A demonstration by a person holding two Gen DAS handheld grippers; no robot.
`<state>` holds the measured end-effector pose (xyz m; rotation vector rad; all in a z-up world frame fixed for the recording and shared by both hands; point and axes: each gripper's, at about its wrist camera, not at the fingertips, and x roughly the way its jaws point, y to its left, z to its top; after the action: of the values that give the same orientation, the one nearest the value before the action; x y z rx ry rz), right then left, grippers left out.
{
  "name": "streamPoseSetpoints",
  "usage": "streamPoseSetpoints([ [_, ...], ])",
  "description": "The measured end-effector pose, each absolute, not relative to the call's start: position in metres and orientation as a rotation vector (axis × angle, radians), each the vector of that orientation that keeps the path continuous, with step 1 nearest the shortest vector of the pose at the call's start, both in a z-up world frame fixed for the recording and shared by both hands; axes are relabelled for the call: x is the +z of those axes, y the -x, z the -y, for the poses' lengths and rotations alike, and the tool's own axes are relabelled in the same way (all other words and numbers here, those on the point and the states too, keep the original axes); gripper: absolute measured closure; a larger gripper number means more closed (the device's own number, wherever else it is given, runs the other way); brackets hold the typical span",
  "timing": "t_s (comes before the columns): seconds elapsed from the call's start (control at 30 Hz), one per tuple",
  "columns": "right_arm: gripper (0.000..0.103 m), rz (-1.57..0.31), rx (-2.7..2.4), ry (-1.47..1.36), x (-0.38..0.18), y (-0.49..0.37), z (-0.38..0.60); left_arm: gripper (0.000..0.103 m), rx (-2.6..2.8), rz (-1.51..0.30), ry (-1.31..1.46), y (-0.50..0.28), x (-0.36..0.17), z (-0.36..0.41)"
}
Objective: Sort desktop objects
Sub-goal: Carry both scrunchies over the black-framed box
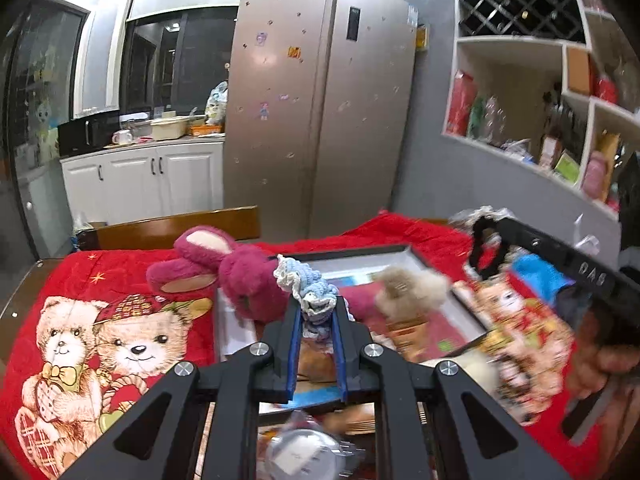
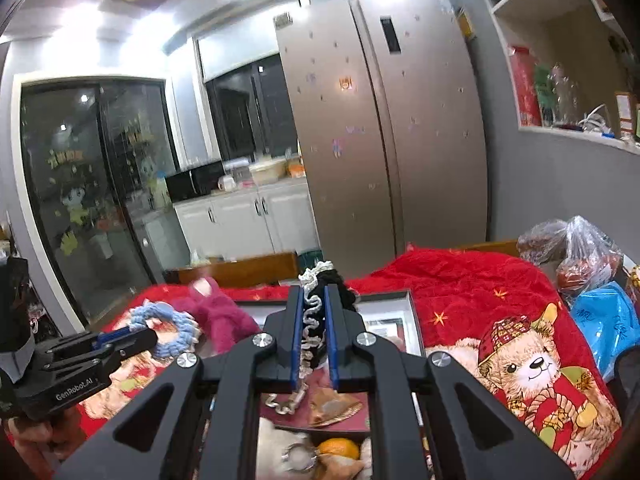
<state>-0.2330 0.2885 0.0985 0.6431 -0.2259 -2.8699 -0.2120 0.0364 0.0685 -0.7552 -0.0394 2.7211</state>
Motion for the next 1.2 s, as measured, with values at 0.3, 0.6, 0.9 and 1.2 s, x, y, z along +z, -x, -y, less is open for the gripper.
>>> streamPoseSetpoints([
  [0.3, 0.092, 0.172, -2.899, -0.877, 0.036, 0.271, -0.308, 0.089, 2.719, 0.045, 0.861, 0.238, 0.033, -0.018],
  [0.6, 0.092, 0.225, -2.855, -0.963, 0.021, 0.275, -0.312, 0.089, 2.712, -0.023, 0.882, 0.237, 0.021, -0.029],
  [0.9, 0.092, 0.188, -2.845, -0.972, 0.023, 0.271, -0.296, 0.089, 2.724, -0.027, 0.894, 0.237, 0.019, -0.031],
  [1.2, 0.092, 0.147, -2.848, -1.0, 0.019, 0.274, -0.293, 0.089, 2.705, 0.026, 0.944, 0.242, 0.016, -0.027],
])
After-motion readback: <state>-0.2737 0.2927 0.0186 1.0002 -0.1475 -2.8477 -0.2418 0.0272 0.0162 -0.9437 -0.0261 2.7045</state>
